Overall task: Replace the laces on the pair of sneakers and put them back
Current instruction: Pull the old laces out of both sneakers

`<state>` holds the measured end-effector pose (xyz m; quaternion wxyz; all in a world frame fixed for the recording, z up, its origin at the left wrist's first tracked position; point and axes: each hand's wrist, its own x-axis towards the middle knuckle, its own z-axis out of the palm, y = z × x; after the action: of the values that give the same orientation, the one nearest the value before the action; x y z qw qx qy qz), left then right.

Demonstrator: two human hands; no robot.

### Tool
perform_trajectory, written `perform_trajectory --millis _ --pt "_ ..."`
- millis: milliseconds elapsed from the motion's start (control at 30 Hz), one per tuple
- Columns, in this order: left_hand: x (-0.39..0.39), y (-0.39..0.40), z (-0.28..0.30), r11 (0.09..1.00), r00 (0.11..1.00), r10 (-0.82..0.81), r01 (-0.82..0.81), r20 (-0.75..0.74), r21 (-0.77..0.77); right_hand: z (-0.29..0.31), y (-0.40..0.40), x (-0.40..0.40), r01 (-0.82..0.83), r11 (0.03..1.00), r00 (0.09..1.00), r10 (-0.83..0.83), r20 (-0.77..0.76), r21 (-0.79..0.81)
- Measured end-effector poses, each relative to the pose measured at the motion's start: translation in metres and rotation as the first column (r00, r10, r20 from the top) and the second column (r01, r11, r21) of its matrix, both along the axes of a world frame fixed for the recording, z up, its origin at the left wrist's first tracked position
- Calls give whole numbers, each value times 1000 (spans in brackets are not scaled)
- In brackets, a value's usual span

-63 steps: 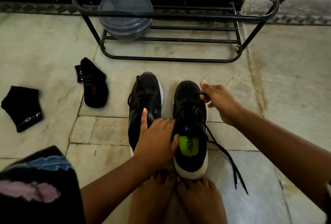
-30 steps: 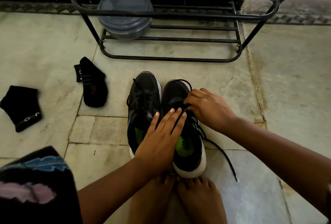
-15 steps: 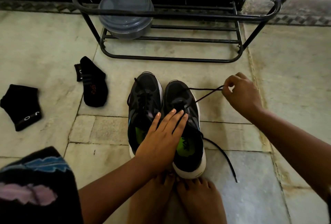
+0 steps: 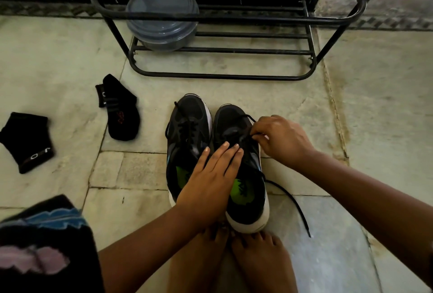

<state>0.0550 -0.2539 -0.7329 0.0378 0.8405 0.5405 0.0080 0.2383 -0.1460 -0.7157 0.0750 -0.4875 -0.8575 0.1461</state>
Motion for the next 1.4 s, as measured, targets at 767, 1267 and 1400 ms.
perform_trajectory --millis 767,1267,1400 --pt "0 1 3 998 1000 5 -5 2 -58 1 24 56 514 847 805 -424 414 -133" --pt "1 25 30 920 782 350 -181 517 -348 74 -80 -36 -52 851 974 159 162 -522" --pt "0 49 31 852 729 505 -332 463 -405 51 -102 -48 -214 906 940 292 176 -365"
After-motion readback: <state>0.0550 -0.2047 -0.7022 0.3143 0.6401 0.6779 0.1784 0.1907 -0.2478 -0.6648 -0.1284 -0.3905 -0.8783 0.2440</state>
